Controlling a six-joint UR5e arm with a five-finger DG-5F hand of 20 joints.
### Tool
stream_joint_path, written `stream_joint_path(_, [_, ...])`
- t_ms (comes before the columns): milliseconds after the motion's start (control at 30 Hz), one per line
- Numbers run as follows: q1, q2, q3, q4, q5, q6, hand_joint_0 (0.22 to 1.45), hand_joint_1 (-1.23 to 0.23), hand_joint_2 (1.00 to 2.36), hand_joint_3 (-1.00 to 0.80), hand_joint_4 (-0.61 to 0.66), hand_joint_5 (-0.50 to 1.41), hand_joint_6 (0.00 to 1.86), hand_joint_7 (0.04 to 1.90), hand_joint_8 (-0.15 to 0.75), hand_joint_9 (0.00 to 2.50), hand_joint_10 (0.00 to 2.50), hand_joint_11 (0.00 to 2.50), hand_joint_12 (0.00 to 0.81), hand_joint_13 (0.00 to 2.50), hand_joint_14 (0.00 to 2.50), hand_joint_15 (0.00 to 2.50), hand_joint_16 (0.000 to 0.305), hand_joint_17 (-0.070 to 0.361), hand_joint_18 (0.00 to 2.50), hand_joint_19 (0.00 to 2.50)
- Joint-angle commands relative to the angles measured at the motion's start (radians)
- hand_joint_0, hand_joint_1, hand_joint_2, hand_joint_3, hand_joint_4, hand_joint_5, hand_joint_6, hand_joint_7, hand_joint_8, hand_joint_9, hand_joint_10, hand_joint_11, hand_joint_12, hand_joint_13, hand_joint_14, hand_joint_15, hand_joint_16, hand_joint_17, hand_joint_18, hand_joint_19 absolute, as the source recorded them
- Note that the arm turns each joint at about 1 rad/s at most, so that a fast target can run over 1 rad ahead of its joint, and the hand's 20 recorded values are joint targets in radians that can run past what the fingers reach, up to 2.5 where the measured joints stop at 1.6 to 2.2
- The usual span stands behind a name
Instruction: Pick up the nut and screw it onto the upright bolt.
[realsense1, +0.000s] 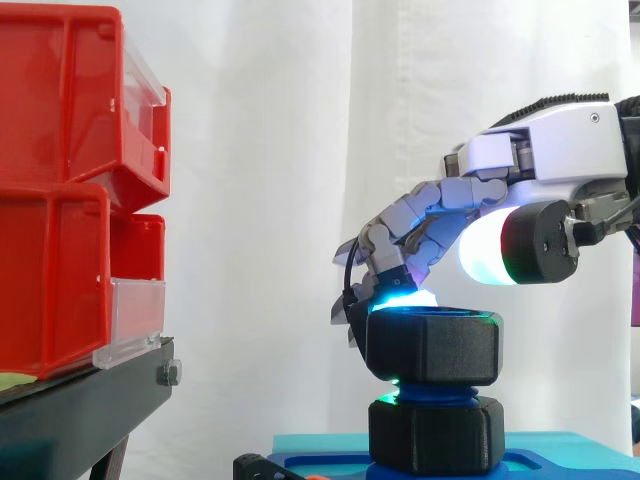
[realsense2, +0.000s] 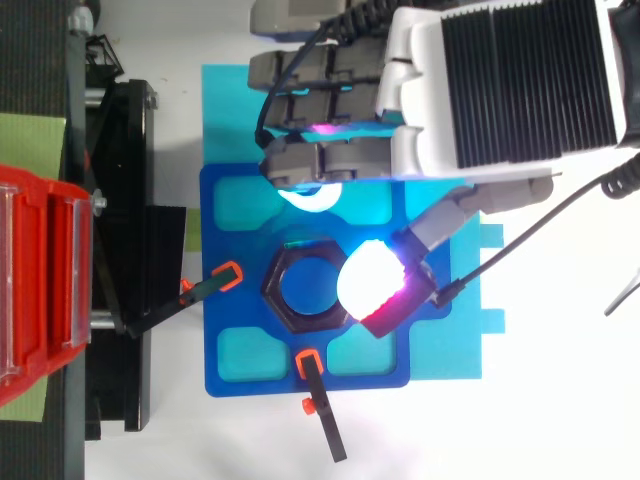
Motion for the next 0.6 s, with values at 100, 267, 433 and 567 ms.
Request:
stream_joint_path(100, [-0.018, 0.000, 0.006, 0.005, -0.016, -0.003, 0.54, -0.20, 1.00, -0.50, 0.20, -0.05, 0.50, 1.30, 0.269, 0.81, 0.00, 0.00, 0.222, 0.64, 0.00, 0.00, 0.014, 0.032, 0.23, 0.00])
stream_joint_path(267, [-0.012, 0.000, 0.014, 0.016, -0.013, -0.003, 0.53, -0.19, 1.00, -0.50, 0.29, -0.09, 0.50, 0.97, 0.254, 0.77, 0.00, 0.00, 0.234, 0.62, 0.00, 0.00, 0.016, 0.036, 0.20, 0.00])
stream_joint_path(433, [0.003, 0.000, 0.014, 0.047, -0.008, 0.006, 0.52, -0.16, 1.00, -0.50, 0.24, -0.11, 0.50, 0.79, 0.242, 0.70, 0.00, 0.00, 0.247, 0.58, 0.00, 0.00, 0.020, 0.044, 0.17, 0.00])
stream_joint_path(567, [0.029, 0.000, 0.014, 0.059, 0.018, 0.025, 0.52, -0.14, 1.00, -0.50, 0.23, -0.12, 0.50, 0.74, 0.235, 0.67, 0.00, 0.00, 0.255, 0.55, 0.00, 0.00, 0.022, 0.050, 0.14, 0.00])
